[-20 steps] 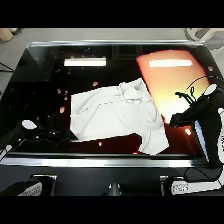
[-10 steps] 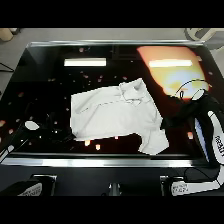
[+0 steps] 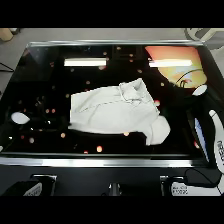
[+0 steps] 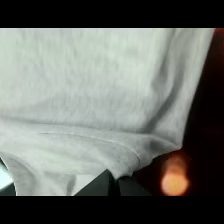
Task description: Fold the shirts.
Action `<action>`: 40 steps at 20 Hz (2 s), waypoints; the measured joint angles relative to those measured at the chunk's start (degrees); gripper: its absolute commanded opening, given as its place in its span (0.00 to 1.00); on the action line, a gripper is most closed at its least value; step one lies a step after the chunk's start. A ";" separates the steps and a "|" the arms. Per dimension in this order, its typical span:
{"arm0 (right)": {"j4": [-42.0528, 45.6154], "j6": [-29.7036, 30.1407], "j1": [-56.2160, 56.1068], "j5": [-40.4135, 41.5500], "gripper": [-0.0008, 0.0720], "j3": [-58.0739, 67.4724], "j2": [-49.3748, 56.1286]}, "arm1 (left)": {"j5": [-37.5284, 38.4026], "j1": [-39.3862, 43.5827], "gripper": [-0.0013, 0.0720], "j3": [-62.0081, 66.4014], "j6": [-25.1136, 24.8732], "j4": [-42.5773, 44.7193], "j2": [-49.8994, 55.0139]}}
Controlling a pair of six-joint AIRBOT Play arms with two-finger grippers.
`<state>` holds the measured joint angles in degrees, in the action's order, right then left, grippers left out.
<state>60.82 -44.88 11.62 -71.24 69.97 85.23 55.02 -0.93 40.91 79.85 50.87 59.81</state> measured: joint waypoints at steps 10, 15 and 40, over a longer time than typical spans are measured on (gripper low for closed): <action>-2.97 2.54 0.00 28.81 0.03 28.06 -43.50 | -15.17 -0.02 0.05 55.01 2.93 4.42 -20.46; -0.61 -1.22 0.00 30.62 0.03 30.01 -48.50 | -13.79 -0.02 0.05 60.78 3.17 7.87 -22.62; 0.28 -22.45 -13.77 17.18 0.71 30.58 18.99 | 2.93 -0.55 0.82 39.04 9.01 21.40 29.31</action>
<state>61.10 -67.33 -2.15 -54.06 100.55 104.22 57.95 -1.48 79.94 88.86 72.27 89.12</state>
